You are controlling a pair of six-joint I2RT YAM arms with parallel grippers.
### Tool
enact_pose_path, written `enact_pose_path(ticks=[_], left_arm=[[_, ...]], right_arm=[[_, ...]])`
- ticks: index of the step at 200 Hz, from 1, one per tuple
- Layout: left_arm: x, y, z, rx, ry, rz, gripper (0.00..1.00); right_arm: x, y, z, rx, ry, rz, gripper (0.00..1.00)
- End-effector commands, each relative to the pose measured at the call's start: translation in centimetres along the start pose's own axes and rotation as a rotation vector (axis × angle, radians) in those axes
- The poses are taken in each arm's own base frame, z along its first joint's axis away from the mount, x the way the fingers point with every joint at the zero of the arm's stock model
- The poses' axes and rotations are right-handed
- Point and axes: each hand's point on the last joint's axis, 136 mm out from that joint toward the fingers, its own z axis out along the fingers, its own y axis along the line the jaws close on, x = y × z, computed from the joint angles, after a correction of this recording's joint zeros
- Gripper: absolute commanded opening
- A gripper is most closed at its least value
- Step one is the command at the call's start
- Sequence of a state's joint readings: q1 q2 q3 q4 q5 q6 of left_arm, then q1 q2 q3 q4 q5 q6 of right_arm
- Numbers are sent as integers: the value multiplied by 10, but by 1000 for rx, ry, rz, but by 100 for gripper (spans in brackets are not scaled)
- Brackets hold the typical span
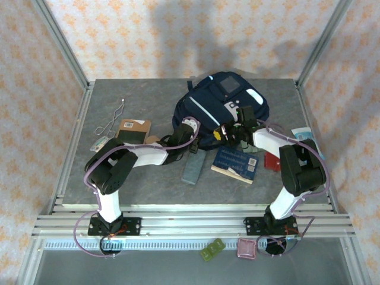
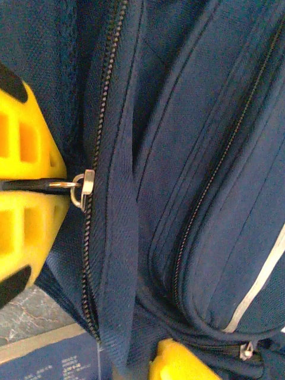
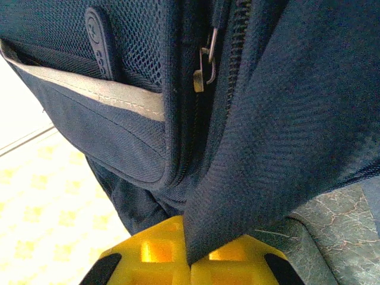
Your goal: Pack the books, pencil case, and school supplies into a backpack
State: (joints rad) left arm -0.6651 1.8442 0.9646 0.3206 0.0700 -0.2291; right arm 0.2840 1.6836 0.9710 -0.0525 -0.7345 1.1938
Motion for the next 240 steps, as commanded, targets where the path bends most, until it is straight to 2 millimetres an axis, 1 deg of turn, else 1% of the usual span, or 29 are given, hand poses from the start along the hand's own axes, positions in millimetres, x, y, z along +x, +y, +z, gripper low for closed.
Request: enact_pose_path(ticks=[1, 25, 55, 94, 113, 125, 148, 169, 187, 224, 240], left_arm=[[4, 9, 3, -27, 4, 6, 0], [6, 19, 0, -65, 31, 16, 0], [14, 49, -12, -160, 78, 7, 0], [14, 84, -36, -256, 81, -18, 0], [13, 90, -39, -277, 82, -18, 0], [11, 89, -40, -268, 80, -18, 0], [-1, 81, -46, -244, 56, -16, 0], [-13, 72, -61, -216, 32, -8, 0], [-18, 56, -76, -157, 25, 1, 0], [-23, 21, -103, -79, 15, 52, 0], [-25, 7, -111, -46, 4, 57, 0]], right_arm=[[3, 48, -16, -140, -13, -82, 0], [0, 46, -17, -133, -34, -90, 0], [-13, 38, -21, -105, -90, -108, 0], [-31, 16, -39, -99, -157, -75, 0], [-34, 12, -45, -105, -173, -73, 0], [-32, 14, -47, -114, -169, -82, 0], [-26, 24, -48, -145, -134, -123, 0], [-20, 34, -46, -146, -89, -194, 0], [-18, 37, -45, -139, -63, -241, 0], [-27, 34, -46, -127, -71, -264, 0], [-37, 32, -46, -119, -93, -259, 0]])
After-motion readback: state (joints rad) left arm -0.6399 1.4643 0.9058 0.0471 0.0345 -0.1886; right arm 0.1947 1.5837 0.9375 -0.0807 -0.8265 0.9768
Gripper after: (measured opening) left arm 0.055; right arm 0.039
